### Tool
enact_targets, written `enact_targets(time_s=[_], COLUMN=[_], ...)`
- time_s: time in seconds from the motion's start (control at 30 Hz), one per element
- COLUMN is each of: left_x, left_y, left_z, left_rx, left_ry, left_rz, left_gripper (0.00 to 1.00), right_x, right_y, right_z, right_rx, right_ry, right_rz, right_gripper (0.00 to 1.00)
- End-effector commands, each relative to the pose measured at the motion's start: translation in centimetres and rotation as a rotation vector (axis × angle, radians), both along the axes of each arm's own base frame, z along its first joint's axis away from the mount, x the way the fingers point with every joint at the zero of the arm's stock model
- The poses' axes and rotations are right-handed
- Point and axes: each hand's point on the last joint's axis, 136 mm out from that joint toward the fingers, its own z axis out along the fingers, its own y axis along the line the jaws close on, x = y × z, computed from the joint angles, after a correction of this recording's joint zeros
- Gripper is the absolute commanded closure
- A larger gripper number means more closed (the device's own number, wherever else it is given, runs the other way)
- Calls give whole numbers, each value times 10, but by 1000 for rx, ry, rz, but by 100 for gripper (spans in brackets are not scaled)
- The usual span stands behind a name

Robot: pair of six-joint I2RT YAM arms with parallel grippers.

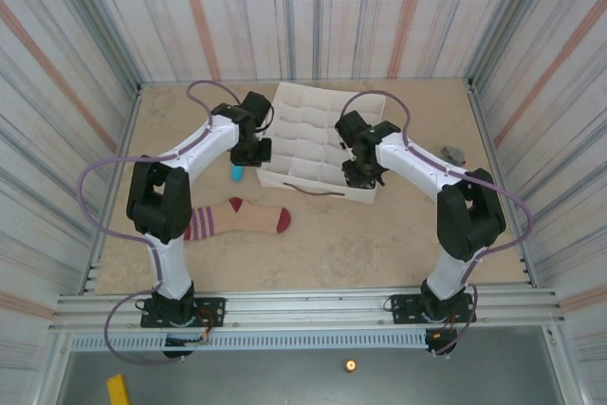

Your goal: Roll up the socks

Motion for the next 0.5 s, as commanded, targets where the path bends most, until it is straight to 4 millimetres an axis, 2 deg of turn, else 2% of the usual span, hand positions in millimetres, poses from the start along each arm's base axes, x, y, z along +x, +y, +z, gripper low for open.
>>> enact_targets(time_s=[0.0, 0.47], left_x=[-26, -26], left_y=[16, 17], left_z=[-21, -20], left_rx=[48, 51], left_ry=[126, 125], left_rz=[52, 53], left_gripper=[100, 100], right_x=[-24, -46], right_y=[-13, -12], right_z=[-22, -63], right_rx=[-90, -125], right_ry=[109, 316], right_rz=[17, 3], right_gripper=[100, 100])
